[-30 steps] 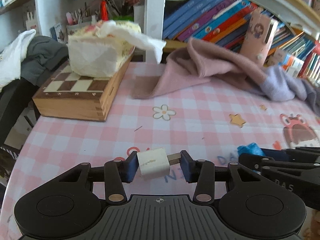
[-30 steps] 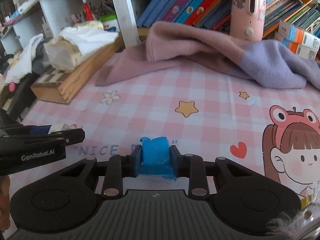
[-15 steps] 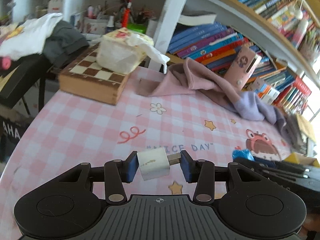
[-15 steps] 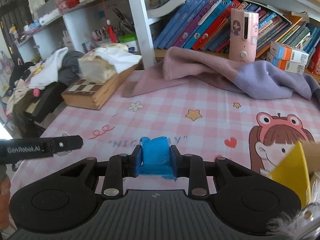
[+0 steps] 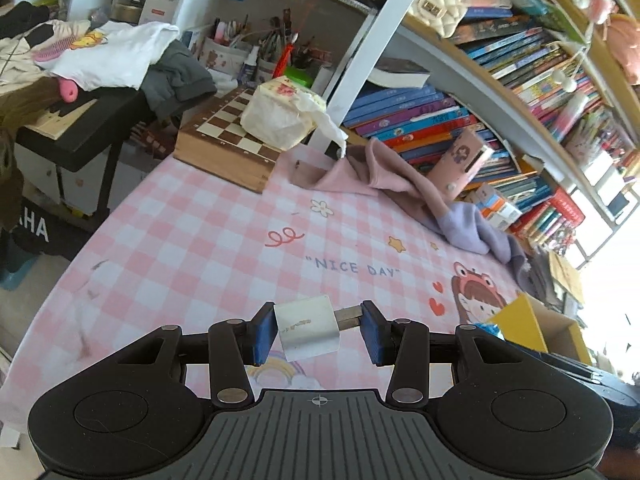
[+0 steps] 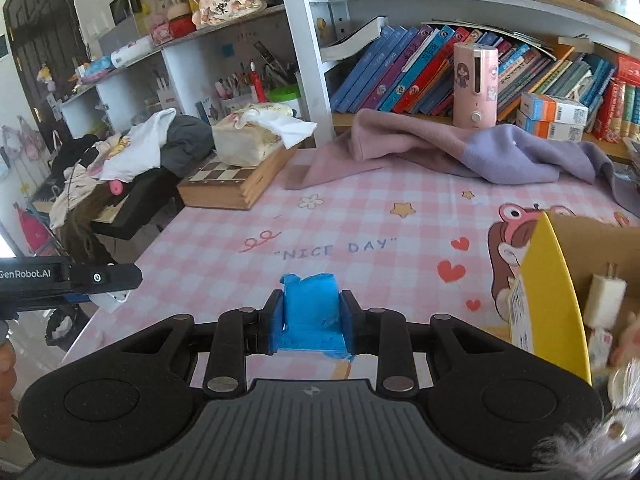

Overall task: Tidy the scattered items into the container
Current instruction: 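Carry the blue clip and white cube with both tools toward the yellow box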

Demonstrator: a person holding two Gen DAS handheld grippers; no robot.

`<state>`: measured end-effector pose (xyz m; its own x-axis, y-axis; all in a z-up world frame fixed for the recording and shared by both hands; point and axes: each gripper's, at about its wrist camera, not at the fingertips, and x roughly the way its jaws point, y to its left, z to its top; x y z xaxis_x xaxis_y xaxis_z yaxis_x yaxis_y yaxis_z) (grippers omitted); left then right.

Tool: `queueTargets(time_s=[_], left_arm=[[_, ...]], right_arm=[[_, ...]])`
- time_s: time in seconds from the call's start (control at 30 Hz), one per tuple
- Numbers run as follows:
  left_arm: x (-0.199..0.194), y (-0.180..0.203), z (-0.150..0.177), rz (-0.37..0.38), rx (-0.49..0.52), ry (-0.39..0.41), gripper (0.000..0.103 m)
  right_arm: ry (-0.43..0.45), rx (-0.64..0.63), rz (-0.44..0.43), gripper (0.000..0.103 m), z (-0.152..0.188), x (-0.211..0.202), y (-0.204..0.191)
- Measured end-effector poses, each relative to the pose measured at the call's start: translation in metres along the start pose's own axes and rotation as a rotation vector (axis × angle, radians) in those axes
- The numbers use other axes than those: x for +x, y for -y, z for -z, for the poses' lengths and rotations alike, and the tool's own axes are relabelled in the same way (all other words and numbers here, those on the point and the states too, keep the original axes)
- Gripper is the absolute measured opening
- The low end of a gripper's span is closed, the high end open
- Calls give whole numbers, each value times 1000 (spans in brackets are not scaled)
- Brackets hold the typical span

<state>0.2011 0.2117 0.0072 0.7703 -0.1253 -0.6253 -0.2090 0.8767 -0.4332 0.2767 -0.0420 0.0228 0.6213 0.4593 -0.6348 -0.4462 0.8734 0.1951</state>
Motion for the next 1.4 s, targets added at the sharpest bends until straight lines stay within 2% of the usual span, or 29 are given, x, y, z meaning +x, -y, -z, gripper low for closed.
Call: queueTargets(time_s=[0.33, 0.5, 0.73, 1.07, 1.2, 1.4], left_arm=[[-47, -11, 40, 38, -5, -7, 43], [-66, -11, 57, 63, 16, -8, 43], [-82, -4, 75, 110, 68, -31, 43], [-75, 28, 95, 244, 124, -100, 43], [-61, 51, 107, 304, 155, -150, 43], [-46, 97, 122, 396, 257, -216, 43]], right_arm=[[-39, 16, 29, 27, 45, -39, -26], [-28, 26, 45, 27, 68, -64, -38], [18, 105, 93, 27, 95, -98, -39], [29, 142, 211, 27, 119, -143, -27], [15, 156, 275, 27, 136, -161, -15], [21, 256, 372, 27, 160, -191, 14]])
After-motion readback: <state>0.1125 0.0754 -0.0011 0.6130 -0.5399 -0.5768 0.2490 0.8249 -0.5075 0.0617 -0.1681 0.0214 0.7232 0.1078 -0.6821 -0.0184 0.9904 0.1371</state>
